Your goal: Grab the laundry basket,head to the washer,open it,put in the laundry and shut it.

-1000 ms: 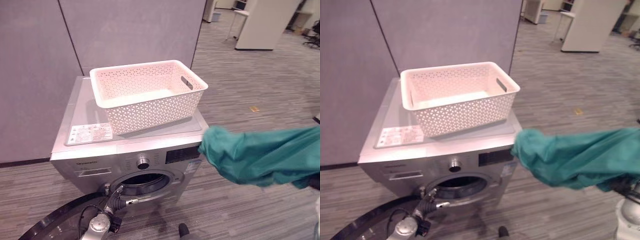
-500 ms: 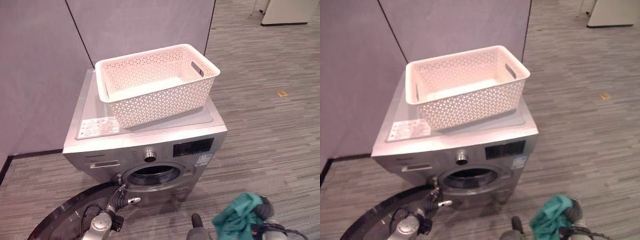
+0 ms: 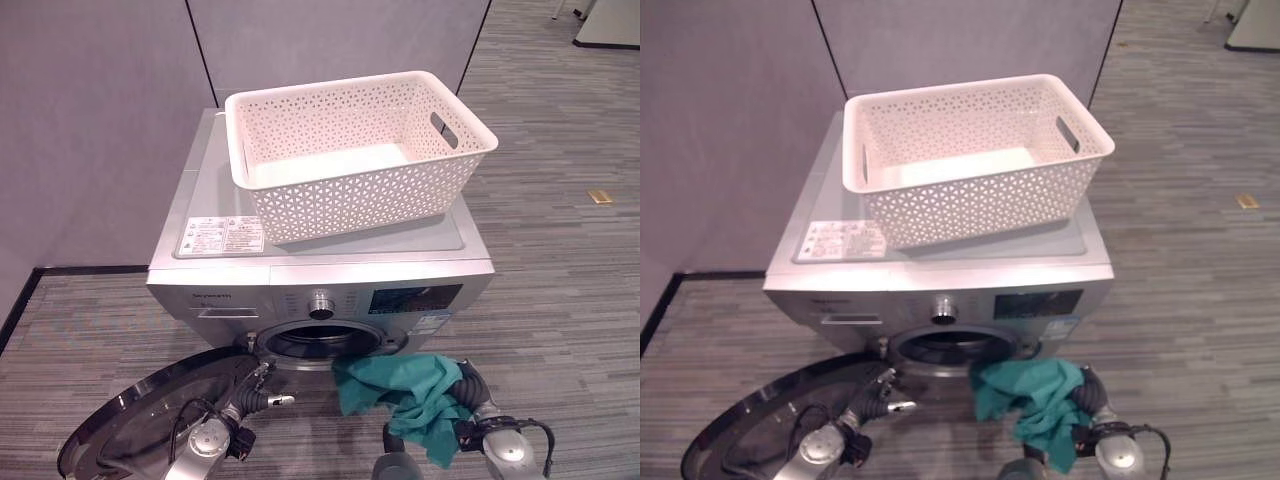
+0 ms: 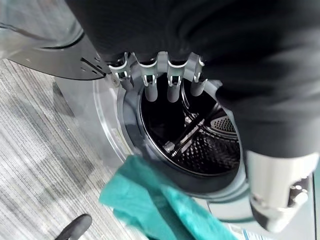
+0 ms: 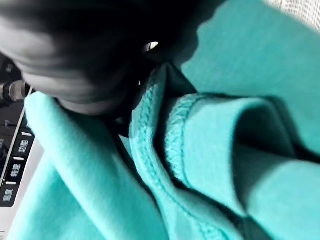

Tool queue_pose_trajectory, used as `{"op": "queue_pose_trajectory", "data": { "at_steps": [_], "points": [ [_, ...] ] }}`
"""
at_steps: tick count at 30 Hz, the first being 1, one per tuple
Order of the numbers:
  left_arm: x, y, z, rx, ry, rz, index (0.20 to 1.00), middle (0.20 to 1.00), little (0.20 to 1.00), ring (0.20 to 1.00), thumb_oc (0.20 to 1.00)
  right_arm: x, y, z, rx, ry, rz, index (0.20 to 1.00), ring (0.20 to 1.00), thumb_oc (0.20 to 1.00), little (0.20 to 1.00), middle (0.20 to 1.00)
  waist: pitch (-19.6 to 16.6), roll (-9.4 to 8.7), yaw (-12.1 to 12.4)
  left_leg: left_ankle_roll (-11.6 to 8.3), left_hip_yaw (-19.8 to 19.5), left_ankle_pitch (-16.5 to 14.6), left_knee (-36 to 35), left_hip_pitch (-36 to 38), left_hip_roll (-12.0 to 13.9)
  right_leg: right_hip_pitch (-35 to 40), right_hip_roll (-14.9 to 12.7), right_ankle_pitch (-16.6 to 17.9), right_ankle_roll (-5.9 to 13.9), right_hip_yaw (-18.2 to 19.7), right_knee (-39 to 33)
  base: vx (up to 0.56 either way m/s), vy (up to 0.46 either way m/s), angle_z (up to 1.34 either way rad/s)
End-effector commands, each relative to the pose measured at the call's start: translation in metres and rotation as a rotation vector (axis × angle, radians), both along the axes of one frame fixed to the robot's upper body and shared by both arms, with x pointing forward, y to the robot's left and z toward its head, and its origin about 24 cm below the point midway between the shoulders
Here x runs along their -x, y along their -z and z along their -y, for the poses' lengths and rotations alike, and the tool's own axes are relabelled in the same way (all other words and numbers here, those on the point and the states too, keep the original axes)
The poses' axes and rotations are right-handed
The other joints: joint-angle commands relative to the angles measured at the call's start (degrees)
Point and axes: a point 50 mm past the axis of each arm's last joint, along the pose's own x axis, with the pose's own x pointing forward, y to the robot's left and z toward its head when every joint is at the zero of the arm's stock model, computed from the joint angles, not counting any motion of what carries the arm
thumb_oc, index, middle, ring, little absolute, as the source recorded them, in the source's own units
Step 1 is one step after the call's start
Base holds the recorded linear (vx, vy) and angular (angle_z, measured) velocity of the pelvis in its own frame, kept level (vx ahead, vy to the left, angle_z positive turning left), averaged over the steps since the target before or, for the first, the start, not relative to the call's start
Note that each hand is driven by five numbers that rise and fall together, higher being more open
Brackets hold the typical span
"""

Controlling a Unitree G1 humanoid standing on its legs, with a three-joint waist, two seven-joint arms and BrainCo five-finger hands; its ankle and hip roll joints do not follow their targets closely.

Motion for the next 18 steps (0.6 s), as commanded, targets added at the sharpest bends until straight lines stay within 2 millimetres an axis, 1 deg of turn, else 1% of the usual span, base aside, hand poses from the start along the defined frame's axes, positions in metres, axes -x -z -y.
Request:
{"op": "queue_pose_trajectory", "data": {
  "at_steps": [1,5,6,7,8,9,11,12,13,15,18],
  "points": [
    [-0.028,-0.014,0.042,0.012,0.14,0.165,1.0,1.0,1.0,1.0,1.0,-0.053,-0.044,-0.067,-0.217,-0.22,0.269,0.2,0.2,0.2,0.2,0.2,-0.98,-1.67,3.18,5.26,-3.82,-9.47,12.11,-2.16,-0.18,-2.56,-4.22,3.21,1.36,-4.29,1.11,-0.02,-0.084,0.46],
    [-0.036,-0.015,0.062,-0.033,0.192,0.204,1.0,1.0,1.0,1.0,1.0,-0.081,-0.079,-0.099,-0.306,-0.302,0.406,0.2,0.2,0.2,0.2,0.2,0.35,-2.12,4.68,4.49,-4.63,-8.54,12.11,-3.66,0.22,-2.56,-4.68,3.25,1.22,-5.52,0.79,-0.04,-0.057,0.3],
    [-0.041,-0.014,0.072,-0.036,0.196,0.203,1.0,1.0,1.0,1.0,1.0,-0.091,-0.097,-0.114,-0.355,-0.331,0.465,0.2,0.2,0.2,0.2,0.2,0.93,-2.33,5.18,4.12,-4.99,-8.22,12.29,-4.37,0.63,-2.59,-4.79,3.31,1.09,-6.01,0.59,-0.05,-0.072,0.22],
    [-0.042,-0.013,0.077,-0.028,0.192,0.193,1.0,1.0,1.0,1.0,1.0,-0.094,-0.105,-0.12,-0.378,-0.346,0.49,0.2,0.2,0.2,0.2,0.2,1.17,-2.47,5.38,3.97,-5.11,-8.1,12.27,-4.6,0.76,-2.6,-4.8,3.34,1.05,-6.22,0.46,-0.03,-0.055,0.19],
    [-0.042,-0.014,0.078,-0.028,0.192,0.195,1.0,1.0,1.0,1.0,1.0,-0.094,-0.105,-0.12,-0.378,-0.346,0.492,0.2,0.2,0.2,0.2,0.2,1.28,-2.42,5.31,3.96,-5.19,-8.09,12.3,-4.65,0.77,-2.56,-4.79,3.35,1.04,-6.3,0.43,-0.01,-0.03,0.18],
    [-0.044,-0.013,0.082,-0.019,0.182,0.189,1.0,1.0,1.0,1.0,1.0,-0.097,-0.111,-0.126,-0.396,-0.359,0.507,0.2,0.2,0.2,0.2,0.2,1.5,-2.57,5.47,3.83,-5.25,-8.0,12.34,-4.89,0.88,-2.58,-4.85,3.38,1.0,-6.44,0.37,-0.02,-0.031,0.15],
    [-0.049,-0.016,0.091,-0.018,0.175,0.201,1.0,1.0,1.0,1.0,1.0,-0.103,-0.126,-0.136,-0.422,-0.383,0.55,0.2,0.2,0.2,0.2,0.2,2.29,-2.79,5.74,3.54,-5.42,-7.81,12.69,-5.73,1.05,-2.81,-4.95,3.51,0.9,-6.88,0.24,-0.06,-0.052,0.08],
    [-0.055,-0.019,0.096,-0.021,0.164,0.218,1.0,1.0,1.0,1.0,1.0,-0.107,-0.137,-0.143,-0.447,-0.396,0.585,0.2,0.2,0.2,0.2,0.2,3.16,-2.98,6.05,3.33,-5.58,-7.6,13.18,-6.76,1.31,-3.19,-4.99,3.59,0.8,-7.2,0.16,-0.06,-0.045,0.12],
    [-0.056,-0.019,0.097,-0.021,0.164,0.219,1.0,1.0,1.0,1.0,1.0,-0.108,-0.138,-0.143,-0.447,-0.396,0.586,0.2,0.2,0.2,0.2,0.2,3.19,-2.96,6.02,3.33,-5.61,-7.6,13.25,-6.85,1.33,-3.23,-4.98,3.6,0.79,-7.22,0.17,-0.06,-0.045,0.15],
    [-0.064,-0.027,0.103,-0.031,0.167,0.262,1.0,1.0,1.0,1.0,1.0,-0.111,-0.15,-0.151,-0.472,-0.41,0.622,0.2,0.2,0.2,0.2,0.2,4.27,-3.16,6.44,2.9,-5.92,-7.05,13.49,-8.21,1.81,-3.94,-4.97,3.65,0.6,-7.64,0.07,-0.06,-0.051,0.19],
    [-0.067,-0.031,0.107,-0.029,0.172,0.284,1.0,1.0,1.0,1.0,1.0,-0.111,-0.154,-0.154,-0.495,-0.414,0.631,0.2,0.2,0.2,0.2,0.2,4.88,-3.26,6.6,2.61,-6.16,-6.63,13.44,-8.96,2.16,-4.36,-4.86,3.61,0.52,-7.83,0.05,-0.03,-0.03,0.08]
  ]
}}
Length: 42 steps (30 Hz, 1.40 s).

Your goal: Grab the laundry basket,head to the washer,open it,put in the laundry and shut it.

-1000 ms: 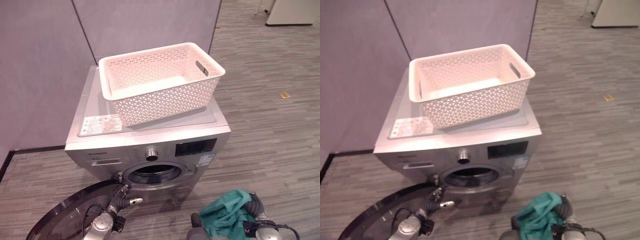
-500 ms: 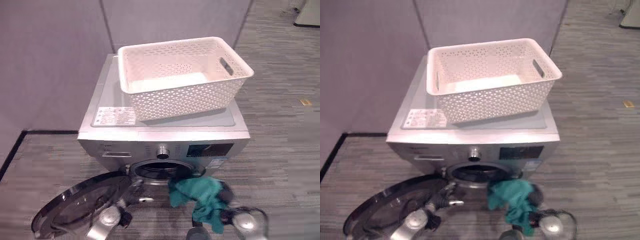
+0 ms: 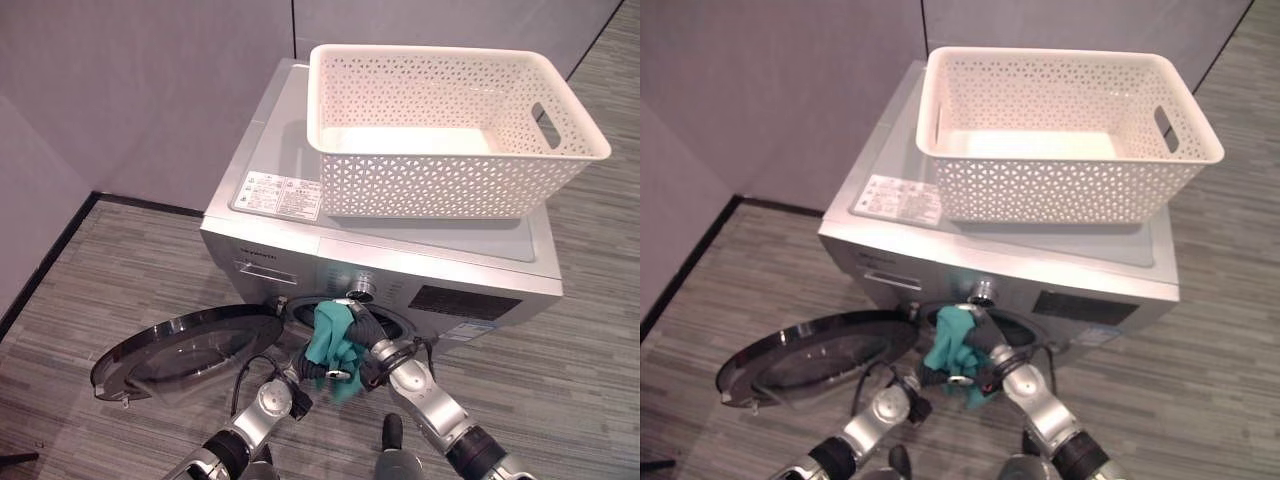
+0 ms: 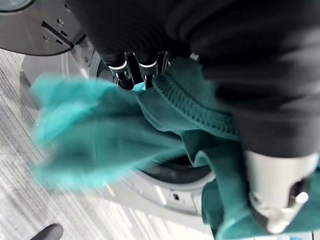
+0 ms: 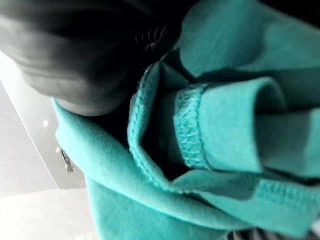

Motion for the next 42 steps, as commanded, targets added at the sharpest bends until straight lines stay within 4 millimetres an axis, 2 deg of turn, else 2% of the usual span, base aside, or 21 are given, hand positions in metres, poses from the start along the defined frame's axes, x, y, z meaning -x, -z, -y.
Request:
{"op": "queue_pose_trajectory", "data": {
  "at_steps": [1,5,9,14,15,16,17,19,22,23,24,25,29,30,32,34,35,37,38,42],
  "points": [
    [-0.012,-0.014,0.027,0.017,0.069,0.079,1.0,1.0,1.0,1.0,1.0,-0.033,-0.087,-0.02,-0.282,0.016,0.3,0.2,0.2,0.2,0.2,0.2,1.49,-1.66,1.01,2.71,0.49,-7.28,8.26,0.99,2.17,-1.66,-3.98,2.57,1.09,-1.96,0.01,-0.03,-0.042,0.03],
    [-0.014,-0.015,0.041,0.02,0.085,0.071,1.0,1.0,1.0,1.0,1.0,-0.029,-0.085,-0.026,-0.378,0.004,0.238,0.2,0.2,0.2,0.2,0.2,2.01,-2.03,0.99,2.34,0.44,-6.69,7.69,0.31,2.51,-2.04,-3.93,2.51,0.97,-2.48,0.01,0.0,-0.032,0.08],
    [-0.018,-0.02,0.055,0.034,0.094,0.076,1.0,1.0,1.0,1.0,1.0,-0.026,-0.093,-0.038,-0.459,-0.044,0.221,0.2,0.2,0.2,0.2,0.2,2.37,-2.37,0.48,2.24,0.86,-6.42,7.4,-0.34,2.49,-3.28,-3.77,2.68,0.92,-1.99,0.01,-0.01,-0.007,0.05],
    [-0.027,-0.04,0.069,0.159,0.072,0.103,1.0,1.0,1.0,1.0,1.0,-0.024,-0.105,-0.053,-0.519,-0.103,0.221,0.2,0.2,0.2,0.2,0.2,4.69,-2.55,0.4,2.01,1.11,-6.43,8.85,-2.0,3.42,-4.75,-3.36,3.1,0.58,-1.59,0.19,-0.05,-0.021,-0.03],
    [-0.028,-0.044,0.071,0.181,0.074,0.111,0.875,0.875,0.875,0.875,0.875,-0.024,-0.106,-0.056,-0.523,-0.11,0.221,0.2,0.2,0.2,0.2,0.2,5.25,-2.61,0.39,2.01,1.18,-6.37,9.09,-2.38,3.56,-5.15,-3.26,3.2,0.54,-1.38,0.19,-0.05,-0.015,-0.02],
    [-0.029,-0.044,0.071,0.181,0.074,0.112,0.595,0.595,0.595,0.595,0.595,-0.024,-0.107,-0.056,-0.523,-0.11,0.221,0.2,0.2,0.2,0.2,0.2,5.27,-2.61,0.41,2.0,1.19,-6.4,9.13,-2.38,3.59,-5.15,-3.24,3.21,0.53,-1.37,0.19,-0.08,-0.016,-0.01],
    [-0.033,-0.053,0.075,0.234,0.057,0.126,0.2,0.2,0.2,0.2,0.2,-0.024,-0.107,-0.06,-0.53,-0.11,0.211,0.2,0.2,0.2,0.2,0.2,6.5,-2.68,0.29,1.99,1.11,-6.23,9.64,-3.5,3.85,-6.27,-3.15,3.41,0.38,-0.98,0.29,-0.09,-0.027,-0.02],
    [-0.042,-0.069,0.079,0.3,0.02,0.164,0.2,0.2,0.2,0.2,0.2,-0.023,-0.105,-0.059,-0.514,-0.109,0.214,0.2,0.2,0.2,0.2,0.2,9.0,-2.87,0.22,1.58,0.7,-5.46,10.53,-5.98,4.5,-8.18,-3.35,3.71,0.2,-0.87,0.6,-0.14,-0.053,-0.01],
    [-0.044,-0.073,0.077,0.329,0.001,0.175,0.2,0.2,0.2,0.2,0.2,-0.023,-0.099,-0.055,-0.493,-0.099,0.2,0.2,0.2,0.2,0.2,0.2,9.86,-2.77,0.21,1.26,0.39,-4.94,10.61,-7.19,4.89,-9.03,-3.28,3.79,0.02,-1.15,0.61,-0.05,-0.05,0.05],
    [-0.046,-0.075,0.074,0.371,-0.035,0.168,0.2,0.2,0.2,0.2,0.2,-0.024,-0.093,-0.05,-0.465,-0.083,0.19,0.592,0.592,0.592,0.592,0.592,10.6,-2.79,0.26,0.96,0.19,-4.42,10.58,-8.23,5.25,-9.78,-3.24,3.82,-0.07,-1.39,0.65,-0.04,-0.057,0.01],
    [-0.046,-0.075,0.074,0.372,-0.036,0.168,0.2,0.2,0.2,0.2,0.2,-0.024,-0.093,-0.05,-0.465,-0.083,0.19,0.592,0.592,0.592,0.592,0.592,10.57,-2.78,0.24,0.96,0.17,-4.42,10.6,-8.27,5.26,-9.8,-3.24,3.82,-0.07,-1.41,0.65,-0.03,-0.053,-0.01],
    [-0.048,-0.076,0.07,0.393,-0.061,0.165,0.2,0.2,0.2,0.2,0.2,-0.024,-0.09,-0.046,-0.44,-0.075,0.193,1.0,1.0,1.0,1.0,1.0,11.03,-2.76,0.2,0.85,0.12,-4.17,10.41,-8.67,5.33,-10.4,-3.17,3.88,-0.06,-1.42,0.66,0.0,0.0,0.0],
    [-0.053,-0.076,0.06,0.428,-0.127,0.158,0.2,0.2,0.2,0.2,0.2,-0.022,-0.082,-0.038,-0.391,-0.067,0.198,1.0,1.0,1.0,1.0,1.0,12.0,-2.77,0.16,0.6,0.1,-3.79,10.49,-9.97,5.59,-11.6,-3.1,4.0,-0.08,-1.24,0.58,-0.02,-0.026,-0.03],
    [-0.056,-0.077,0.053,0.435,-0.162,0.171,0.2,0.2,0.2,0.2,0.2,-0.02,-0.075,-0.032,-0.355,-0.069,0.196,1.0,1.0,1.0,1.0,1.0,12.67,-2.22,0.27,-0.12,-0.18,-4.55,10.52,-9.96,6.43,-11.57,-2.46,3.39,0.4,-1.18,0.67,0.04,-0.022,-0.04],
    [-0.058,-0.078,0.048,0.449,-0.18,0.172,0.2,0.2,0.2,0.2,0.2,-0.015,-0.065,-0.025,-0.309,-0.081,0.182,1.0,1.0,1.0,1.0,1.0,13.13,-2.27,0.15,-0.28,-0.26,-4.27,10.31,-10.53,6.52,-12.12,-2.47,3.37,0.32,-1.26,0.73,0.02,-0.041,-0.02],
    [-0.06,-0.076,0.039,0.455,-0.224,0.172,0.2,0.2,0.2,0.2,0.2,-0.007,-0.051,-0.019,-0.182,-0.113,0.189,1.0,1.0,1.0,1.0,1.0,13.94,-2.49,-0.02,-0.44,-0.6,-3.97,10.12,-11.26,6.61,-12.9,-2.45,3.32,0.28,-1.37,0.95,0.0,-0.054,0.0],
    [-0.06,-0.076,0.039,0.455,-0.224,0.172,0.2,0.2,0.2,0.2,0.2,-0.007,-0.051,-0.019,-0.181,-0.113,0.189,1.0,1.0,1.0,1.0,1.0,13.91,-2.46,-0.06,-0.44,-0.62,-3.97,10.13,-11.3,6.61,-12.93,-2.45,3.31,0.27,-1.4,0.97,0.0,-0.041,0.01],
    [-0.064,-0.073,0.03,0.456,-0.276,0.172,0.2,0.2,0.2,0.2,0.2,0.002,-0.04,-0.011,-0.04,-0.14,0.227,1.0,1.0,1.0,1.0,1.0,14.59,-2.93,-0.41,-0.6,-0.81,-3.77,9.99,-11.94,6.78,-13.72,-2.37,3.22,0.29,-1.29,1.26,0.0,-0.043,0.0],
    [-0.064,-0.073,0.03,0.456,-0.276,0.172,0.2,0.2,0.2,0.2,0.2,0.002,-0.04,-0.01,-0.039,-0.14,0.227,1.0,1.0,1.0,1.0,1.0,14.54,-2.9,-0.45,-0.6,-0.83,-3.78,10.01,-11.99,6.79,-13.76,-2.37,3.21,0.29,-1.31,1.27,0.0,-0.047,0.01],
    [-0.073,-0.069,0.012,0.457,-0.417,0.17,0.2,0.2,0.2,0.2,0.2,0.024,-0.011,0.023,0.153,-0.085,0.209,1.0,1.0,1.0,1.0,1.0,15.21,-4.15,-2.3,-0.91,-0.95,-3.39,9.76,-13.06,7.53,-15.76,-1.94,2.94,0.32,-1.09,2.41,0.01,-0.043,0.01]
  ]
}}
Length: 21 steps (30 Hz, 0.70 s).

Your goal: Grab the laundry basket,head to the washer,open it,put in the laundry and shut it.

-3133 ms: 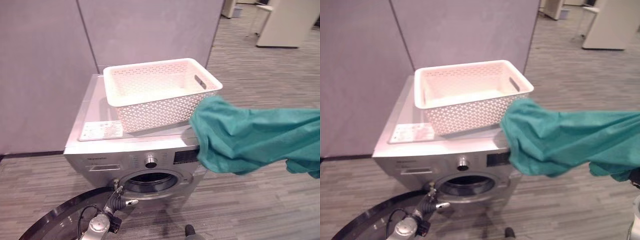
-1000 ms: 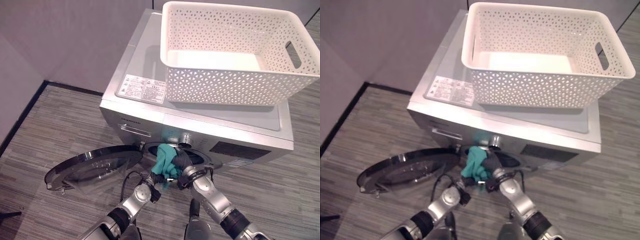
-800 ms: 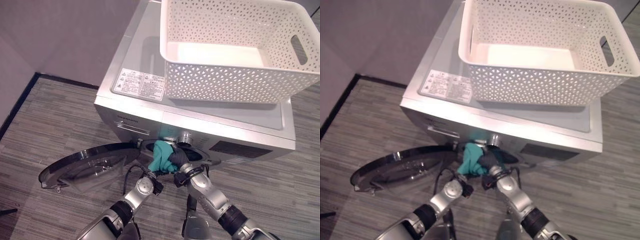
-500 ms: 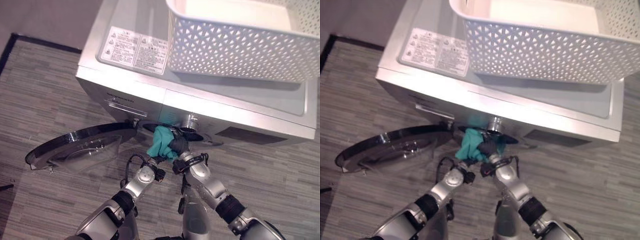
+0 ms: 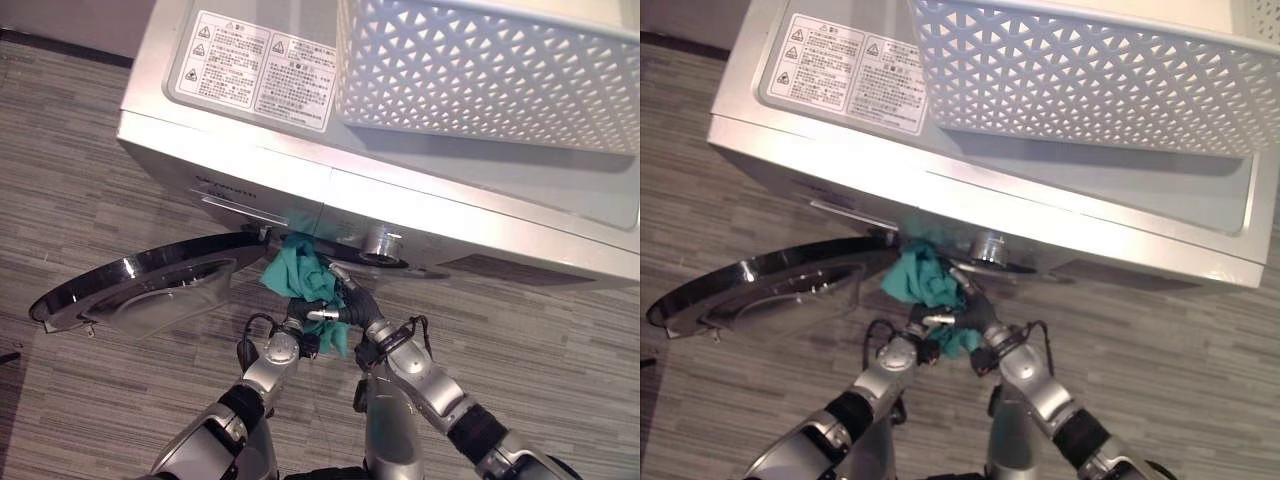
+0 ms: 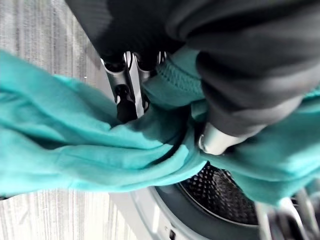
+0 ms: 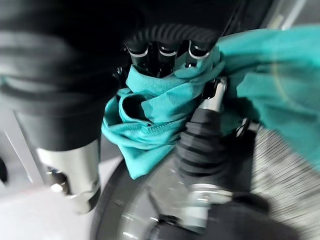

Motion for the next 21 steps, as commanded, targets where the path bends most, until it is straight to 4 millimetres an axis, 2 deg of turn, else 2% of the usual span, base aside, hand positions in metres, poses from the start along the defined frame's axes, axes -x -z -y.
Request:
{"op": "queue_pose_trajectory", "data": {
  "at_steps": [1,2,4,5,6,7,8,10,12,13,16,21],
  "points": [
    [-0.016,-0.022,0.009,0.101,-0.099,0.091,0.2,0.2,0.2,0.2,0.2,0.028,0.015,0.027,0.155,0.014,0.054,1.0,1.0,1.0,1.0,1.0,-0.91,-1.15,-1.74,-0.83,-1.06,-3.18,4.14,-0.39,5.47,-5.6,-2.9,1.2,2.0,-0.74,1.29,-0.01,-0.075,-0.02],
    [-0.021,-0.021,-0.005,0.095,-0.173,0.086,0.2,0.2,0.2,0.2,0.2,0.042,0.029,0.051,0.284,0.065,0.05,1.0,1.0,1.0,1.0,1.0,-0.47,-1.96,-3.24,-0.99,-1.31,-3.09,4.35,-1.31,5.94,-7.03,-2.35,0.89,1.95,-0.36,2.42,-0.01,-0.058,0.0],
    [-0.021,-0.021,-0.004,0.096,-0.173,0.085,0.2,0.2,0.2,0.2,0.2,0.042,0.029,0.051,0.286,0.066,0.05,1.0,1.0,1.0,1.0,1.0,-0.57,-1.86,-3.28,-0.99,-1.35,-3.1,4.39,-1.43,5.97,-7.13,-2.34,0.85,1.95,-0.38,2.5,-0.01,-0.022,0.03],
    [-0.025,-0.023,-0.013,0.103,-0.224,0.087,0.2,0.2,0.2,0.2,0.2,0.049,0.037,0.07,0.38,0.12,0.054,1.0,1.0,1.0,1.0,1.0,0.01,-2.52,-4.37,-1.14,-1.42,-3.01,4.55,-1.94,6.3,-7.99,-2.0,0.67,2.0,-0.15,3.13,-0.02,-0.059,0.01],
    [-0.03,-0.028,-0.025,0.134,-0.293,0.107,0.2,0.2,0.2,0.2,0.2,0.067,0.059,0.105,0.533,0.241,-0.011,1.0,1.0,1.0,1.0,1.0,0.47,-2.97,-6.13,-1.38,-1.83,-2.81,5.15,-3.98,6.75,-10.24,-1.34,0.41,1.93,0.0,4.34,-0.02,-0.059,0.0],
    [-0.029,-0.028,-0.025,0.134,-0.292,0.107,0.2,0.2,0.2,0.2,0.2,0.067,0.059,0.105,0.533,0.242,-0.011,1.0,1.0,1.0,1.0,1.0,0.39,-2.92,-6.13,-1.39,-1.87,-2.82,5.2,-4.1,6.77,-10.33,-1.34,0.4,1.92,-0.02,4.37,-0.02,-0.056,-0.04],
    [-0.03,-0.031,-0.026,0.153,-0.311,0.116,0.2,0.2,0.2,0.2,0.2,0.072,0.069,0.118,0.583,0.304,-0.055,1.0,1.0,1.0,1.0,1.0,0.71,-2.94,-6.52,-1.45,-2.01,-2.7,5.31,-4.84,6.81,-11.01,-1.21,0.38,1.87,-0.08,4.63,0.0,0.0,0.0],
    [-0.031,-0.036,-0.025,0.187,-0.309,0.14,0.2,0.2,0.2,0.2,0.2,0.079,0.086,0.131,0.605,0.408,-0.149,1.0,1.0,1.0,1.0,1.0,1.19,-2.73,-6.91,-1.5,-2.51,-2.44,5.55,-6.63,6.62,-12.47,-1.12,0.27,1.69,-0.49,5.12,-0.03,-0.033,-0.01],
    [-0.031,-0.038,-0.017,0.18,-0.276,0.148,0.2,0.2,0.2,0.2,0.2,0.089,0.113,0.144,0.654,0.505,-0.304,1.0,1.0,1.0,1.0,1.0,1.87,-2.05,-6.97,-1.57,-3.11,-2.0,5.6,-9.16,6.16,-14.61,-1.3,0.28,1.53,-0.68,5.75,-0.01,-0.063,-0.04],
    [-0.032,-0.039,-0.014,0.182,-0.267,0.147,0.2,0.2,0.2,0.2,0.2,0.094,0.124,0.148,0.678,0.53,-0.368,1.0,1.0,1.0,1.0,1.0,1.88,-1.71,-6.95,-1.61,-3.12,-1.74,5.42,-10.43,5.75,-15.98,-1.37,0.48,1.5,-0.62,5.81,0.0,-0.062,0.0],
    [-0.036,-0.045,-0.011,0.196,-0.259,0.158,0.2,0.2,0.2,0.2,0.2,0.093,0.129,0.147,0.678,0.535,-0.401,1.0,1.0,1.0,1.0,1.0,1.89,-1.39,-6.83,-1.65,-3.0,-1.44,5.24,-11.69,5.47,-17.31,-1.35,0.72,1.48,-0.59,5.81,0.01,-0.048,0.02],
    [-0.043,-0.06,-0.005,0.246,-0.253,0.196,0.2,0.2,0.2,0.2,0.2,0.084,0.128,0.132,0.665,0.469,-0.38,1.0,1.0,1.0,1.0,1.0,1.9,-0.64,-6.88,-1.75,-2.76,-1.13,4.82,-14.15,5.26,-21.06,-1.14,0.49,1.31,-0.24,6.92,0.02,-0.049,-0.04]
  ]
}}
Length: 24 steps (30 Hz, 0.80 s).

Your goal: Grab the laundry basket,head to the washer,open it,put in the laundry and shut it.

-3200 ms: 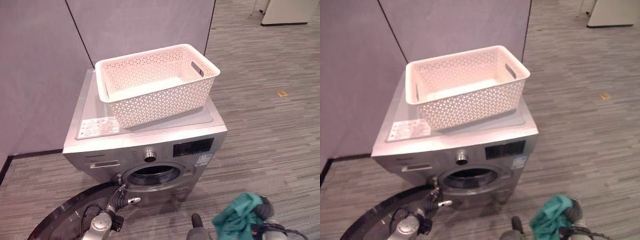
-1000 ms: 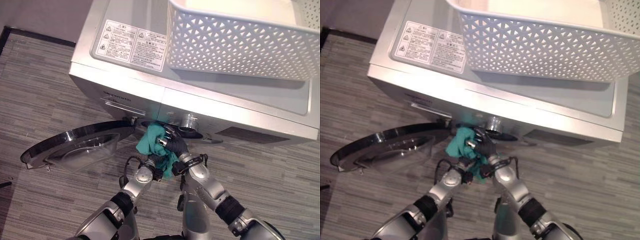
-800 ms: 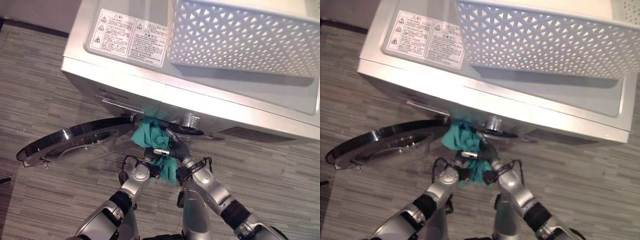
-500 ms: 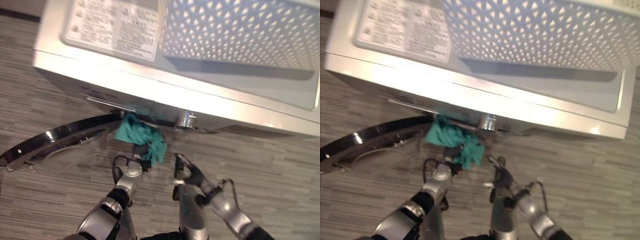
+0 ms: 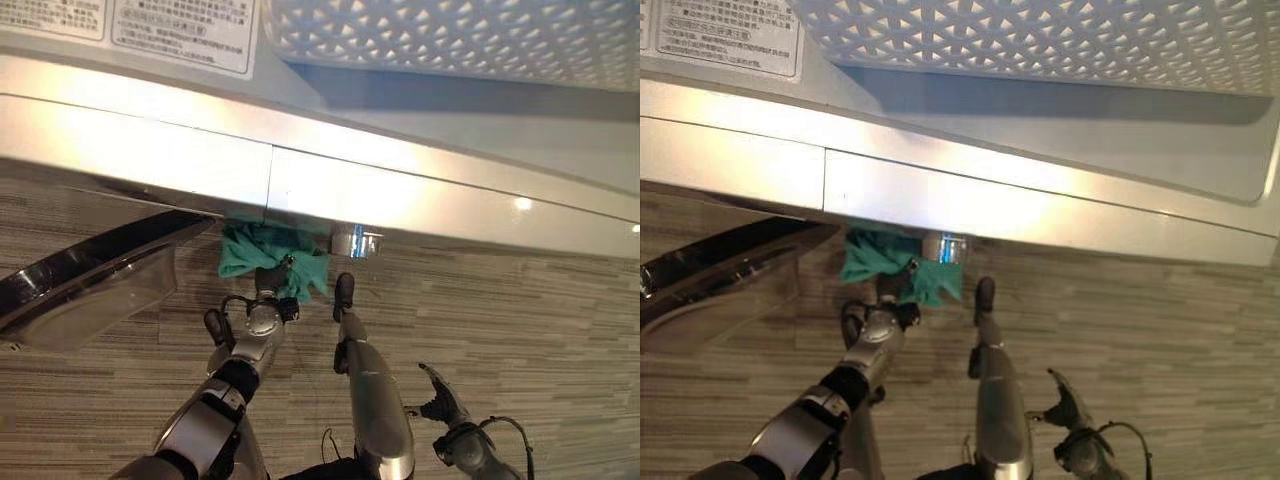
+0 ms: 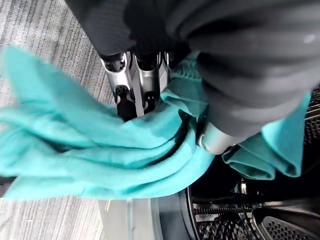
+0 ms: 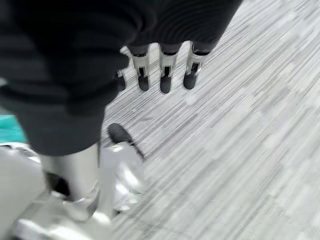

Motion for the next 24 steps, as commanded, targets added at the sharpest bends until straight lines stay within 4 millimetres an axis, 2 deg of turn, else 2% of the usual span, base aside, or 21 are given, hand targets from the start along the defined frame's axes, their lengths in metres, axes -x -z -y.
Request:
{"op": "queue_pose_trajectory", "data": {
  "at_steps": [1,5,8,9,10,11,15,17,20,22,24],
  "points": [
    [-0.007,-0.022,0.026,0.11,0.02,0.093,0.2,0.2,0.2,0.2,0.2,0.006,-0.001,0.0,0.002,-0.017,-0.006,1.0,1.0,1.0,1.0,1.0,-0.31,1.12,-0.04,-1.35,-1.76,-2.3,3.81,-1.47,3.79,-7.84,-2.36,0.29,2.1,-0.51,4.78,0.03,-0.074,-0.03],
    [-0.015,-0.039,0.034,0.14,0.024,0.136,0.2,0.2,0.2,0.2,0.2,0.0,-0.001,-0.012,-0.02,-0.054,-0.005,1.0,1.0,1.0,1.0,1.0,-0.31,1.06,-0.74,-1.5,-1.51,-2.15,3.75,-2.99,4.02,-10.08,-1.71,0.15,2.0,-0.45,5.33,0.01,-0.05,-0.02],
    [-0.014,-0.057,0.051,0.171,0.091,0.203,0.2,0.2,0.2,0.2,0.2,0.002,0.004,-0.015,-0.027,-0.044,-0.026,1.0,1.0,1.0,1.0,1.0,-0.32,1.63,-1.16,-1.48,-1.24,-2.18,3.63,-3.71,4.11,-11.53,-1.41,0.11,1.91,-0.3,5.72,0.01,-0.029,-0.03],
    [-0.014,-0.057,0.052,0.171,0.092,0.203,0.2,0.2,0.2,0.2,0.2,0.002,0.004,-0.015,-0.027,-0.044,-0.026,1.0,1.0,1.0,1.0,1.0,-0.32,1.64,-1.13,-1.48,-1.24,-2.18,3.65,-3.73,4.12,-11.56,-1.4,0.11,1.91,-0.29,5.74,0.01,-0.005,-0.03],
    [-0.007,-0.068,0.071,0.207,0.178,0.257,0.2,0.2,0.2,0.2,0.2,0.005,0.007,-0.013,-0.024,-0.027,-0.04,1.0,1.0,1.0,1.0,1.0,-0.32,2.09,-1.18,-1.35,-0.94,-2.29,3.47,-3.71,3.96,-12.03,-1.34,0.09,1.89,-0.12,5.87,0.0,0.003,-0.04],
    [-0.002,-0.072,0.082,0.218,0.233,0.278,0.2,0.2,0.2,0.2,0.2,0.004,0.007,-0.011,-0.021,-0.008,-0.04,1.0,1.0,1.0,1.0,1.0,-0.32,2.39,-1.24,-1.27,-0.79,-2.38,3.5,-3.73,3.85,-12.13,-1.41,0.12,1.91,-0.18,5.87,0.0,0.009,-0.04],
    [0.02,-0.08,0.111,0.254,0.404,0.328,0.2,0.2,0.2,0.2,0.2,-0.001,0.003,-0.006,-0.03,0.049,-0.016,1.0,1.0,1.0,1.0,1.0,-0.32,3.44,-0.94,-1.01,-0.34,-2.86,3.51,-3.4,3.47,-12.29,-1.54,0.06,1.95,0.11,5.92,0.0,0.008,0.0],
    [0.023,-0.087,0.12,0.266,0.442,0.347,0.2,0.2,0.2,0.2,0.2,-0.002,0.001,-0.004,-0.044,0.075,0.005,1.0,1.0,1.0,1.0,1.0,-0.31,3.47,-1.13,-0.85,-0.34,-3.17,3.82,-3.51,3.23,-12.67,-1.47,-0.12,1.88,0.41,6.23,-0.01,0.001,-0.02],
    [0.017,-0.096,0.122,0.257,0.418,0.364,0.2,0.2,0.2,0.2,0.2,-0.004,-0.001,-0.003,-0.044,0.08,0.017,1.0,1.0,1.0,1.0,1.0,-0.31,3.1,-1.5,-0.86,-0.31,-3.39,3.92,-3.5,3.14,-12.88,-1.38,-0.02,1.83,0.69,6.24,0.0,-0.003,-0.07],
    [0.006,-0.111,0.12,0.259,0.355,0.397,0.2,0.2,0.2,0.2,0.2,-0.007,-0.003,-0.004,-0.041,0.065,0.033,1.0,1.0,1.0,1.0,1.0,-0.32,2.38,-2.19,-0.9,-0.12,-3.55,4.03,-3.53,3.15,-13.31,-1.22,0.17,1.8,1.04,6.34,0.01,-0.011,-0.05],
    [-0.011,-0.132,0.11,0.28,0.249,0.428,0.2,0.2,0.2,0.2,0.2,-0.01,-0.005,-0.006,-0.039,0.039,0.041,1.0,1.0,1.0,1.0,1.0,-0.32,1.67,-3.11,-1.14,0.2,-3.64,4.16,-3.65,3.23,-13.9,-0.89,0.44,1.85,1.4,6.34,0.01,-0.005,-0.02]
  ]
}}
